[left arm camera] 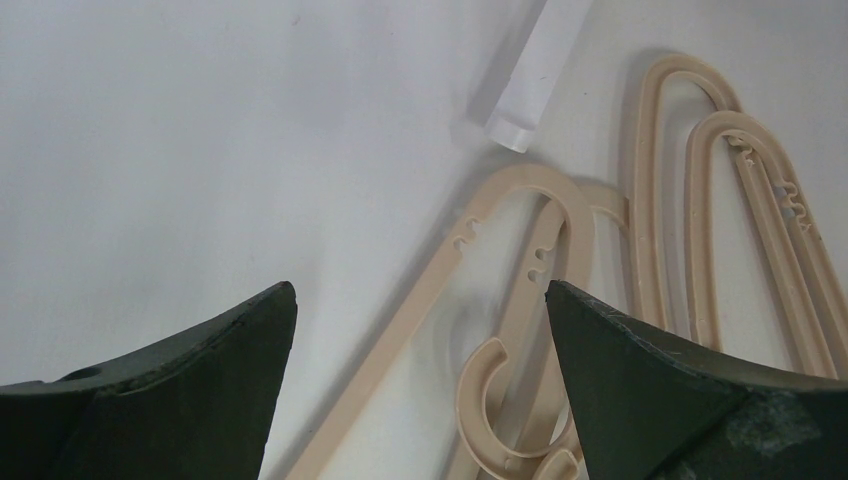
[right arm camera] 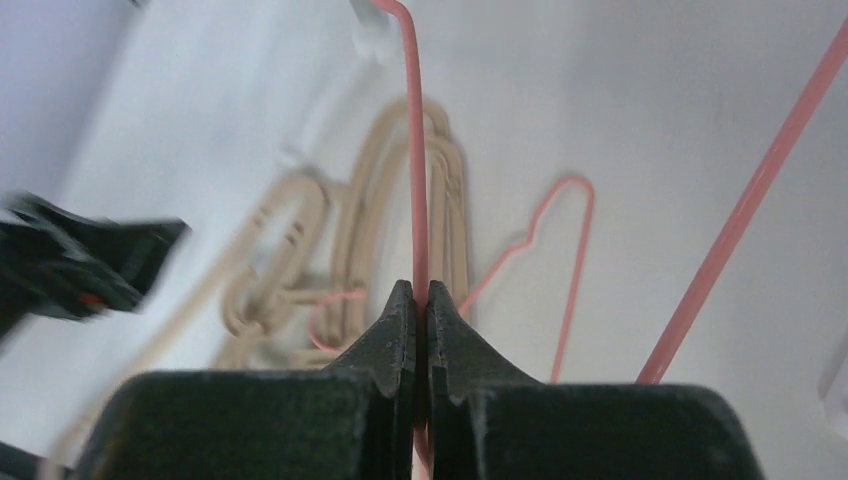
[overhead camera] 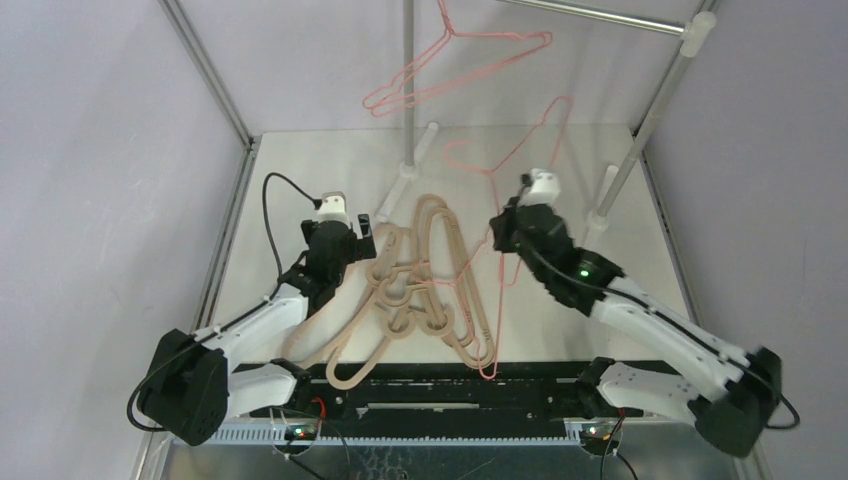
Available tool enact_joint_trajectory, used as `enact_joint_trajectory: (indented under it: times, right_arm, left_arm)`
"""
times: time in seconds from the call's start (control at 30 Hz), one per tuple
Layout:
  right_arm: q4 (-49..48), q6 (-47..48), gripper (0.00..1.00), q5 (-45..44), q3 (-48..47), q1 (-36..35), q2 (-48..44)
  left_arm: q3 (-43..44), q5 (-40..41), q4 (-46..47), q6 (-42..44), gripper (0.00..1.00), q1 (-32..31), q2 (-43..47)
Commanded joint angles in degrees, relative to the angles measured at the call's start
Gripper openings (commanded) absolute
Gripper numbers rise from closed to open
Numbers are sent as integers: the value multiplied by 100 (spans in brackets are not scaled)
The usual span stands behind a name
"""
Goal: Organize the hangers
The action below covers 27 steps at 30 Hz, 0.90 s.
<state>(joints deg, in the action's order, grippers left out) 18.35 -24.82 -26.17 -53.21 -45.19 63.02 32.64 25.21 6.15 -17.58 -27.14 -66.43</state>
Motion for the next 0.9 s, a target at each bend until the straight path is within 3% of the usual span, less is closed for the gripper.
enact_joint_trajectory:
  times: [0.0,0.33,0.5,0.87]
  right_arm:
    - [-743,24,0,857,-155,478,-900]
    - [-1838,-54,0,1969,-710,1372,-1022]
    - [-2822,-184,0,2053,-717,1715,-900]
    - [-4333,-1376,0,2848,-950,2694,88]
  left_arm:
    - [157,58,141,-52,99,-21,-30]
    - [189,8,159,-61,100,-20,-120]
    - [172,32,166,-57,100,-23,-130]
    - [216,99,145,-5,100,-20,-204]
